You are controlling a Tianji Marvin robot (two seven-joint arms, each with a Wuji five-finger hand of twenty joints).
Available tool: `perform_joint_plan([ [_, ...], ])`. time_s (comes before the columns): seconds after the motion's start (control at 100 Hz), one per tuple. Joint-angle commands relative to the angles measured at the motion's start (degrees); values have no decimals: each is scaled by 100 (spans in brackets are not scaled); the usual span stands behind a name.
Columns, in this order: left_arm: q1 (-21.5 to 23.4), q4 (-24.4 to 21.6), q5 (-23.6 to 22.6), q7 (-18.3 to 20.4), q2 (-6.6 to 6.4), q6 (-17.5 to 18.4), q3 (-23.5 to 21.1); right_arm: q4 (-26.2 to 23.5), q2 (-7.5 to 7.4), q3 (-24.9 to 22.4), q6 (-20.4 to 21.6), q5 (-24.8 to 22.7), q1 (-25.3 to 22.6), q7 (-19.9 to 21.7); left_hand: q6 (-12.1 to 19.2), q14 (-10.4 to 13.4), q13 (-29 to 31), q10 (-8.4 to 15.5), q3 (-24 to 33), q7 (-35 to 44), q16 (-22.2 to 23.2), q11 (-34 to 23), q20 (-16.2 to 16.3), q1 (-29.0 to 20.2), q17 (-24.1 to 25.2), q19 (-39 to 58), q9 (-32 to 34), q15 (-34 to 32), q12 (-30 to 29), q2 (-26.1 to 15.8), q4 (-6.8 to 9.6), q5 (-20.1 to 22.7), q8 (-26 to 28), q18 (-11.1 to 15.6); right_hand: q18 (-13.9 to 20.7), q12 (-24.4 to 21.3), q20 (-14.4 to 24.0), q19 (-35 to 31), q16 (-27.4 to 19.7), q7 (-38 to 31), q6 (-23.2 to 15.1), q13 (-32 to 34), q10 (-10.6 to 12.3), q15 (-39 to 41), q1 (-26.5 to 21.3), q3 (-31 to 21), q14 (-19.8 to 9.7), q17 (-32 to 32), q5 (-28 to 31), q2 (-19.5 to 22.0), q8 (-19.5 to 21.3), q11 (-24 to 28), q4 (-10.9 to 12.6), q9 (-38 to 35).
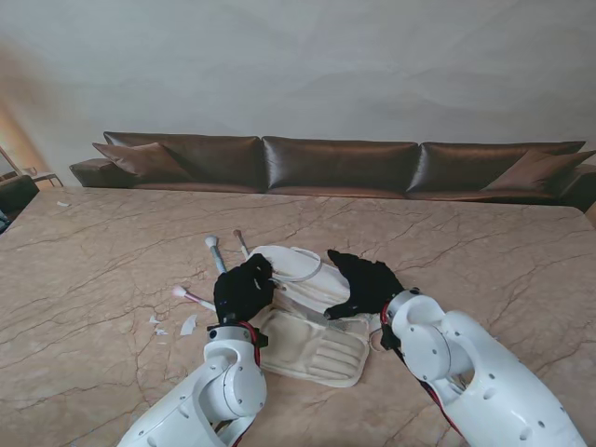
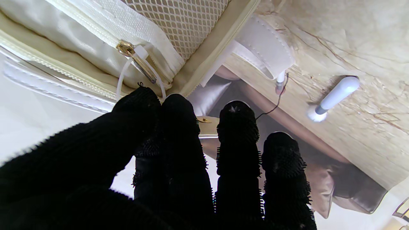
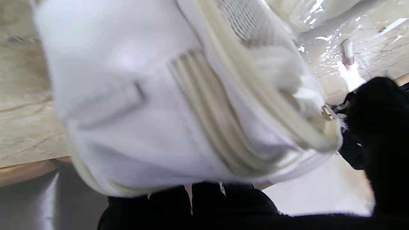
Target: Pack the cosmetics bag
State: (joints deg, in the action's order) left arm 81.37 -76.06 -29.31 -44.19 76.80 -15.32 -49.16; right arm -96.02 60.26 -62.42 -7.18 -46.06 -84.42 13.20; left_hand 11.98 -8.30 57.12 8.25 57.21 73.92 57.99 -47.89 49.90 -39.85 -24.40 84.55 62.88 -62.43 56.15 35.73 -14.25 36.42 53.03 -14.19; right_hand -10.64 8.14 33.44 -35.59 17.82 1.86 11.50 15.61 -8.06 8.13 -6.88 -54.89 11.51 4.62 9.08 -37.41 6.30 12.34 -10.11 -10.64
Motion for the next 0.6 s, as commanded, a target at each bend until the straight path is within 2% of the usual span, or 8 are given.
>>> perform_joint_plan([
  [0.0,38,-14,21,9,33,31,19,-96,37,50,13,1,95,-89,268,59,-46,242,422,186,25,24,104,-443,47,40,-36,15,77,-606,454,139,-62,66,20,-44,1,81,-77,55,64,-114,-77,-43,-4,115,34,-10,63,67,-100,-154,6,134],
  [0.28,47,-56,-12,86,4,31,30,120,35,570,-30,129,718,130,271,63,-45,241,412,185,25,29,112,-447,52,33,-38,14,79,-604,453,131,-66,68,-23,-26,-7,66,-92,4,-21,-50,-60,28,61,14,143,47,42,-38,-15,-136,-5,135],
  [0.39,40,-47,-83,154,-35,75,60,280,31,829,-48,201,950,222,259,45,-52,229,408,184,22,34,116,-461,62,27,-36,21,77,-593,450,135,-73,58,-8,-241,-40,-12,-111,63,201,118,-313,96,-137,-192,150,230,53,-258,-34,-582,-44,193],
  [0.5,17,-23,-151,245,-74,128,101,472,59,1048,-77,-43,1075,-1,270,51,-53,230,404,179,17,48,117,-463,68,19,-36,32,70,-601,448,134,-83,52,-154,-330,108,-510,9,101,273,728,-464,396,-364,-505,203,769,69,-551,-182,-798,-62,206],
  [0.59,16,-36,-169,269,-83,134,113,656,92,1225,-195,-223,1166,-245,273,43,-61,229,390,176,14,53,118,-457,76,12,-38,41,71,-605,443,132,-90,51,-159,-232,342,-1198,283,111,363,1496,-444,761,-502,-612,61,1292,96,-589,-403,-627,-72,163],
])
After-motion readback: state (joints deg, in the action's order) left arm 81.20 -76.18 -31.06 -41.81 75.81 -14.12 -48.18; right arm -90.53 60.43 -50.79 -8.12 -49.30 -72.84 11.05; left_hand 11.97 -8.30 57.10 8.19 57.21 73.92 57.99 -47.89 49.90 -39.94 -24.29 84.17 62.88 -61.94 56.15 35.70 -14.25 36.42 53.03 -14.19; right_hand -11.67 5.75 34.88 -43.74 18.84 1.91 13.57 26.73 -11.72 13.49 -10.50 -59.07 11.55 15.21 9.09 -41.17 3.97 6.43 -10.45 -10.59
